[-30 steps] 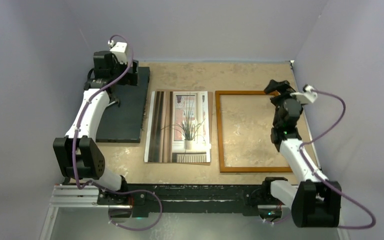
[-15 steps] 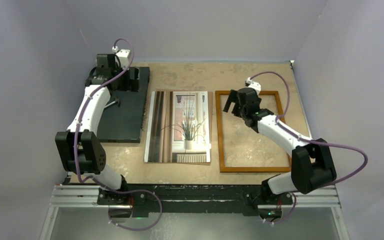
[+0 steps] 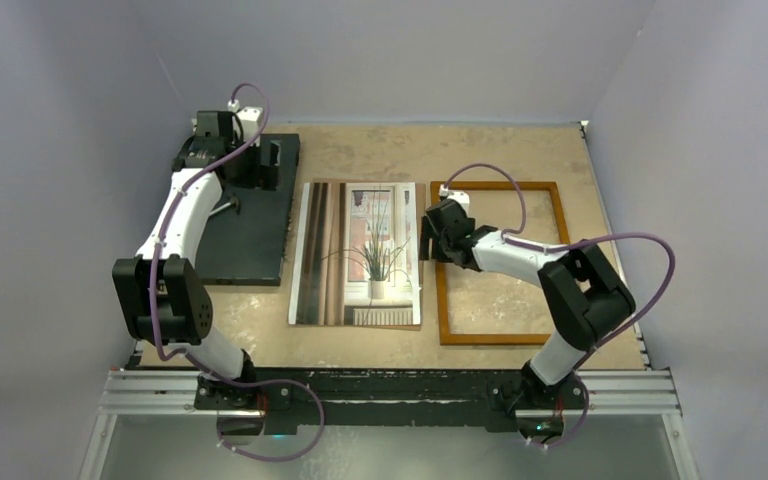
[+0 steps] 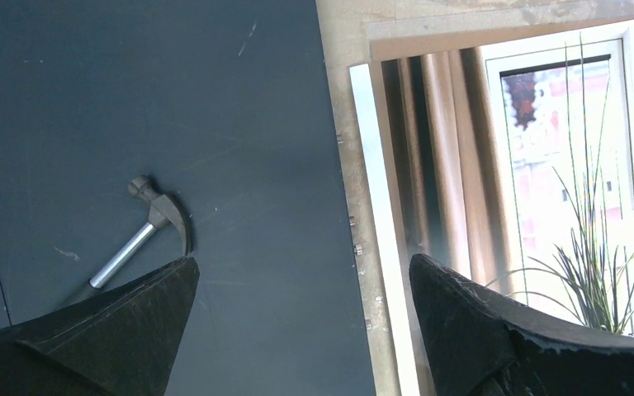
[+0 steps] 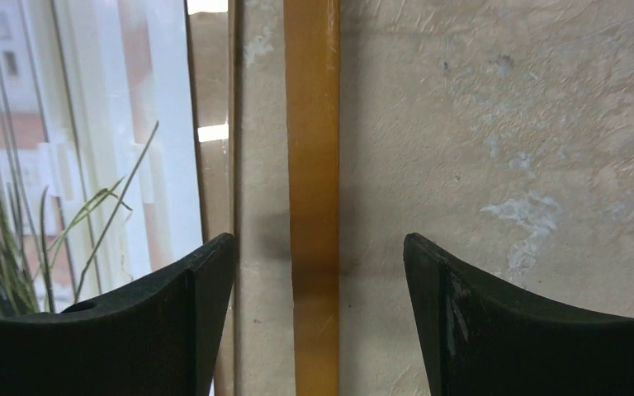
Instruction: Put the photo into the frame
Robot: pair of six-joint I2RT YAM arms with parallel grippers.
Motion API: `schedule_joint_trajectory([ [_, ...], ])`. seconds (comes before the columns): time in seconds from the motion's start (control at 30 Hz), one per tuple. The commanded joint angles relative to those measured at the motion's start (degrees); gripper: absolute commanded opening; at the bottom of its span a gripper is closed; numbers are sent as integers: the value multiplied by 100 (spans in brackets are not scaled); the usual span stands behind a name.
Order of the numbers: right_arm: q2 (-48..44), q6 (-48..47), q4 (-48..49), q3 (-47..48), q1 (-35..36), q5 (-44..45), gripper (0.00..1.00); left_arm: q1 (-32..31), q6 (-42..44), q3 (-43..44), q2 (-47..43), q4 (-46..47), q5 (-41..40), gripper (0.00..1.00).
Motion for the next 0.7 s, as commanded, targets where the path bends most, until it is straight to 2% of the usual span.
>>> schedule_joint_trajectory([
  [0.0,173,57,-46,197,96,386,72,52,36,202,-71,-135,80,98],
  [0.17,507,119,29,185,170,406,53,51,-17,232,-58,-208,-35,98],
  [0.3,578,209,6,221,172,464,30,53,-201,296,45,-156,-672,98],
  [0.43,469,260,-422,584,179,564,10,39,-222,290,56,-209,-351,99],
  [0.57,93,213,-814,1102,177,576,0,-19,-429,204,-11,-182,-8,99],
  [0.67,-150,224,-1165,1668,164,542,0,-69,-542,20,-64,-112,219,100],
])
